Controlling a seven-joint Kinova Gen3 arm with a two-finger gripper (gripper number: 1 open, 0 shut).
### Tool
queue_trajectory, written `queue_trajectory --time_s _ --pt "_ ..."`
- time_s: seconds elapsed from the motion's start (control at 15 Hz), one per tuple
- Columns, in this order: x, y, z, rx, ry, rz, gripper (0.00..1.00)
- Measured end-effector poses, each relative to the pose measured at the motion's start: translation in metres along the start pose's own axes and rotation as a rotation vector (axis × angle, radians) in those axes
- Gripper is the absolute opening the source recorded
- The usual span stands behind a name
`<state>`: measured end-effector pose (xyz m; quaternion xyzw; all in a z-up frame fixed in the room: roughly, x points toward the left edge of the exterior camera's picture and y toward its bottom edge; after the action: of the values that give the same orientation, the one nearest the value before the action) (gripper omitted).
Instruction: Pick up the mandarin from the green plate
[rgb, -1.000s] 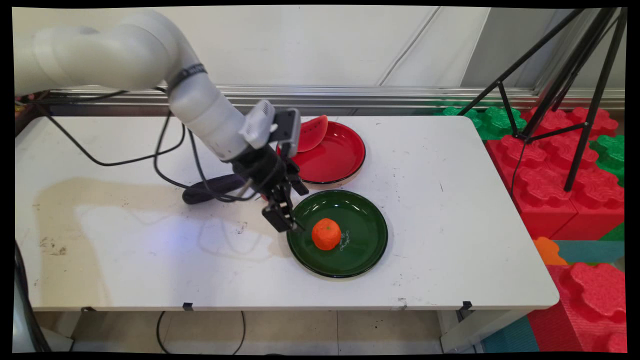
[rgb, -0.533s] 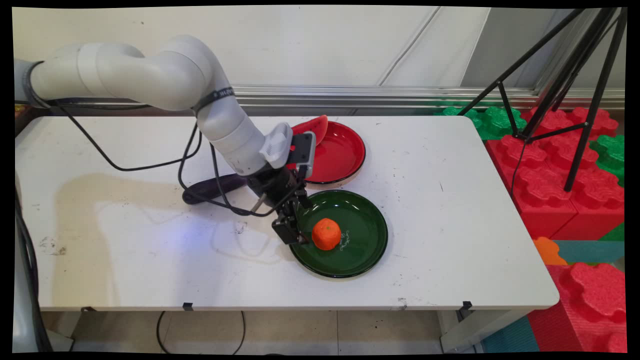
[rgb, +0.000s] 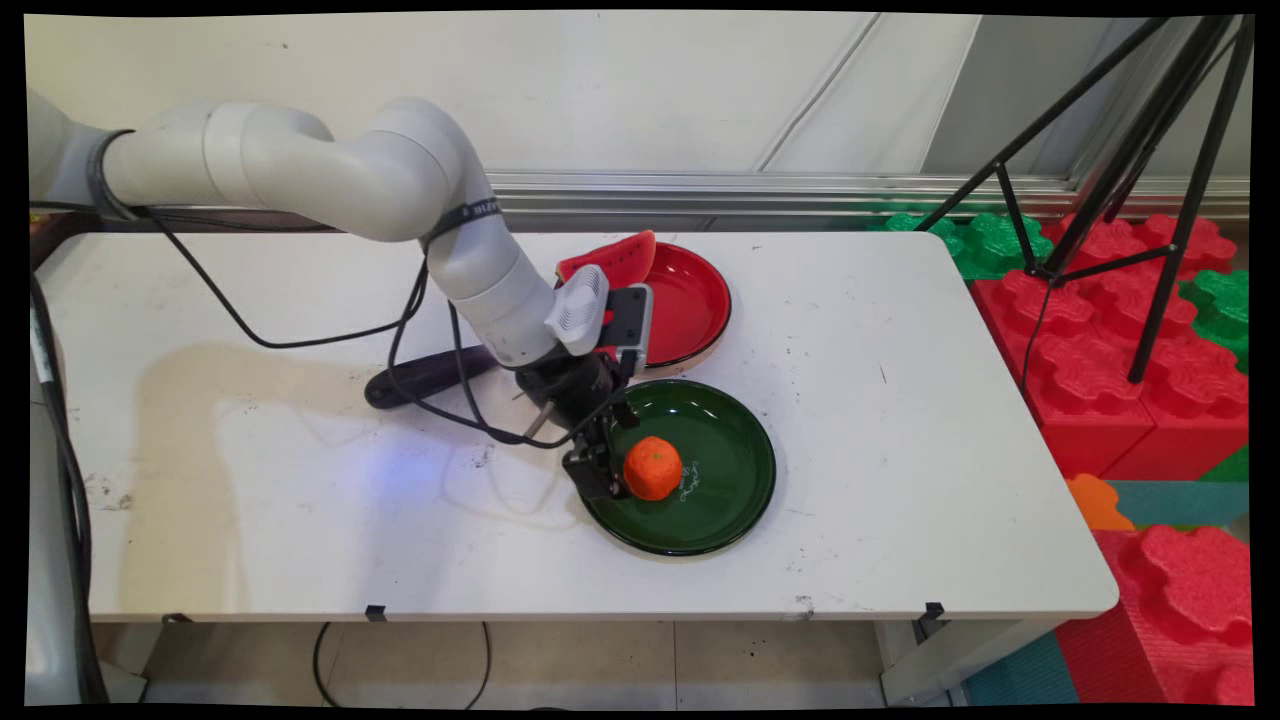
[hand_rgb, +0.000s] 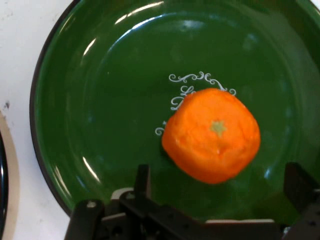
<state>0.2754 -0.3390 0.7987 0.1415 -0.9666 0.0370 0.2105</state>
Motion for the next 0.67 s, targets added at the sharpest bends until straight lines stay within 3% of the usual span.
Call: queue_trajectory --time_s 0.67 --pt "0.010 -0.003 0.015 0.000 0.016 0.020 1.00"
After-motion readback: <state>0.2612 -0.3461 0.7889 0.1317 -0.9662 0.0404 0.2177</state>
